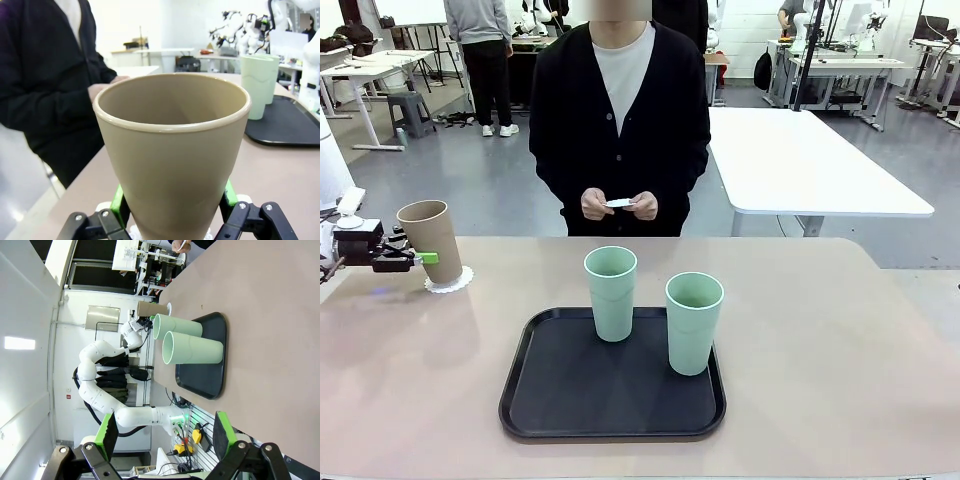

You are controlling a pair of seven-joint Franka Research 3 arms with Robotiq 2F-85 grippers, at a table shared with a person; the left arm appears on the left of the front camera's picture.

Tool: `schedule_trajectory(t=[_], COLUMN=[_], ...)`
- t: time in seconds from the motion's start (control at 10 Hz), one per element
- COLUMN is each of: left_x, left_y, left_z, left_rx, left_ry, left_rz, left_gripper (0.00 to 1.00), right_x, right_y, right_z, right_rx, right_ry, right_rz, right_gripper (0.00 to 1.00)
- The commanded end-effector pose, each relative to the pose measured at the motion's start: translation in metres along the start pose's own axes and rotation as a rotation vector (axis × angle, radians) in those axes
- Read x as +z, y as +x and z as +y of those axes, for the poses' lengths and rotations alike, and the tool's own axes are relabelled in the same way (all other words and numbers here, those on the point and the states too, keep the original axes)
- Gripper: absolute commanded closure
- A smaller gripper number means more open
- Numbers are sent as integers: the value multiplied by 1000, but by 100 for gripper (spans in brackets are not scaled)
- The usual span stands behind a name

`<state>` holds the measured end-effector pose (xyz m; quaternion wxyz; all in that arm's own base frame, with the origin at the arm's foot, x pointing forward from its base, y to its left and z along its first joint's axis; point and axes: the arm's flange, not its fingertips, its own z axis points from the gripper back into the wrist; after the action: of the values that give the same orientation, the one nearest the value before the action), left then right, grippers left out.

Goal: Place coasters on the table and set cups on them.
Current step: Pick up one Reusable plastic cup and place it on a coaster set by the human.

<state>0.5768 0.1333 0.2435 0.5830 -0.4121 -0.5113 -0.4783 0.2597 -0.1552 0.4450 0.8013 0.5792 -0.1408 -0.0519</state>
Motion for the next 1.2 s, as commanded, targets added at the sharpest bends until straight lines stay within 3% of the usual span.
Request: schedule_trajectory(t=[0.0, 0.9, 1.0, 1.1], left_x=[1, -5, -5, -5], left_y=[2, -11, -11, -11], left_z=[2, 5, 6, 7], left_rx=[-6, -40, -63, -65], left_ry=[5, -82, -75, -81], left_rz=[-1, 15, 5, 4], left_gripper=[15, 15, 3, 0], right_x=[0, 0, 0, 0], right_y=[3, 3, 3, 3], right_z=[1, 1, 1, 1], right_rx=[19, 19, 19, 19], right_ry=[27, 27, 27, 27], right_rz=[-11, -11, -11, -11], right_gripper=[0, 0, 0, 0])
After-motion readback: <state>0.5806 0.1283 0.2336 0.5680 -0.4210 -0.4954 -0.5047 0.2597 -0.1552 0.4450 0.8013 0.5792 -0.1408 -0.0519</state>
